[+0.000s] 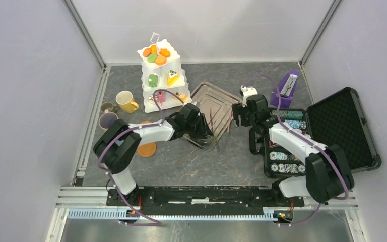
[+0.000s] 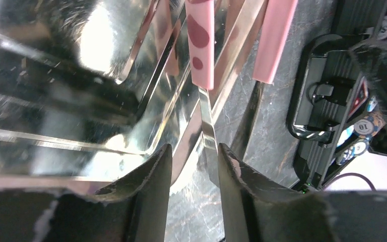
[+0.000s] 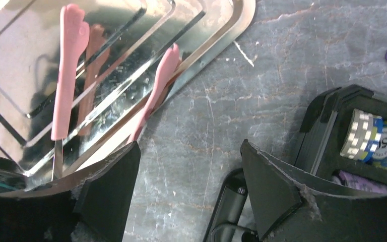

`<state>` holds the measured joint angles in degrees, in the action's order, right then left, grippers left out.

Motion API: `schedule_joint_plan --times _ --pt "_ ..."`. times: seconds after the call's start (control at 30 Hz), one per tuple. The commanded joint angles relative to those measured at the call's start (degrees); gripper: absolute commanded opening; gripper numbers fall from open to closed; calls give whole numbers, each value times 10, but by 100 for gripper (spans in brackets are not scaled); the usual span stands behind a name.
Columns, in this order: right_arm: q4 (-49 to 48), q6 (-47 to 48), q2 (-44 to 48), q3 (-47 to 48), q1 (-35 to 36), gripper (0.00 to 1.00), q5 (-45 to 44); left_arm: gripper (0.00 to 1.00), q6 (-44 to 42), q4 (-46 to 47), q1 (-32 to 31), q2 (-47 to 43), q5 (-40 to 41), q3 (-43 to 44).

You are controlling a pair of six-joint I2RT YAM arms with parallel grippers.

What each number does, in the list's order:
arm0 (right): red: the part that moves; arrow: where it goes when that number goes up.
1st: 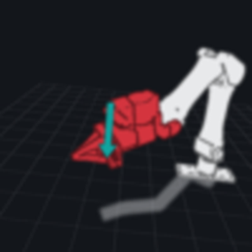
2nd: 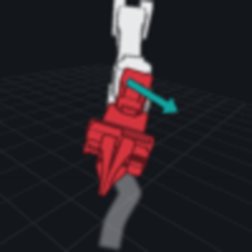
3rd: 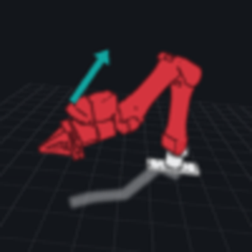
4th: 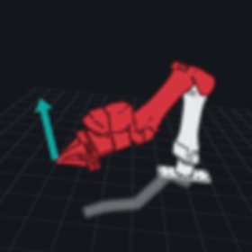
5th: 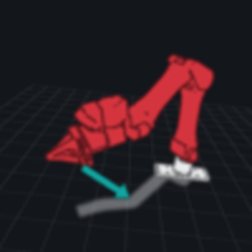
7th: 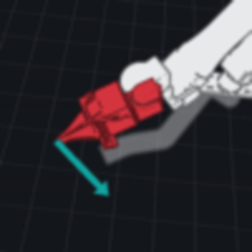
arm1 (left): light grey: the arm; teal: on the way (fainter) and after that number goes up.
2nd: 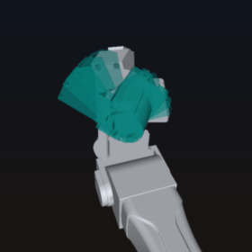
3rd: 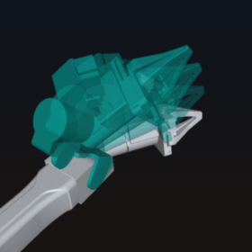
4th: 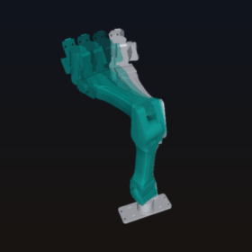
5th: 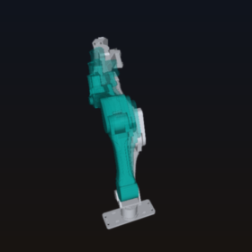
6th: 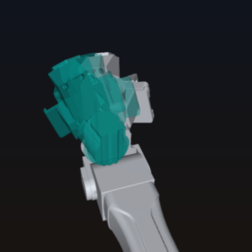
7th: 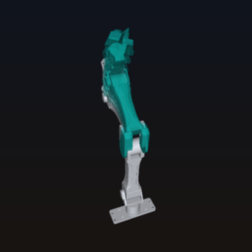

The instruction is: Serve the afternoon tea

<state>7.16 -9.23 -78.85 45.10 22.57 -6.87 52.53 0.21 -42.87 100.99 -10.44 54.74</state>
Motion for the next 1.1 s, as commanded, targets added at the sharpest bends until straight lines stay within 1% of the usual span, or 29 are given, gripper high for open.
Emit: schedule_joint_plan --times 0.0,0.07,0.13,0.23,0.3,0.43,0.5,0.6,0.67,0.73,0.83,0.9,1.07 --pt "25 8 32 -32 26 81 19 50 -37 -49 0 -96 57 -18" --pt "29 9 51 -30 70 81 -13 53 -53 -82 1 -138 80 -29" --pt "26 -9 57 -21 123 81 -25 58 -77 -126 2 -193 121 -39" --pt "-9 -48 45 -9 187 78 -22 68 -112 -200 7 -291 196 -55" --pt "-36 -60 20 5 235 76 -33 75 -132 -245 9 -357 249 -64" --pt "-49 -49 -92 83 319 74 -36 81 -146 -327 9 -492 325 -68" --pt "-45 -30 -150 133 346 74 -47 83 -146 -363 9 -549 361 -62" --pt "-25 7 -237 212 373 77 -82 87 -147 -398 9 -623 396 -54" --pt "-9 34 -282 257 383 79 -107 87 -152 -415 9 -654 410 -47" --pt "0 43 -311 275 384 79 -122 88 -155 -431 9 -668 421 -39" --pt "3 54 -328 265 383 76 -165 89 -158 -439 9 -670 425 -37" --pt "-8 56 -324 233 380 71 -189 89 -158 -436 9 -665 421 -42" --pt "-31 35 -284 120 354 52 -210 90 -160 -399 9 -640 394 -59"
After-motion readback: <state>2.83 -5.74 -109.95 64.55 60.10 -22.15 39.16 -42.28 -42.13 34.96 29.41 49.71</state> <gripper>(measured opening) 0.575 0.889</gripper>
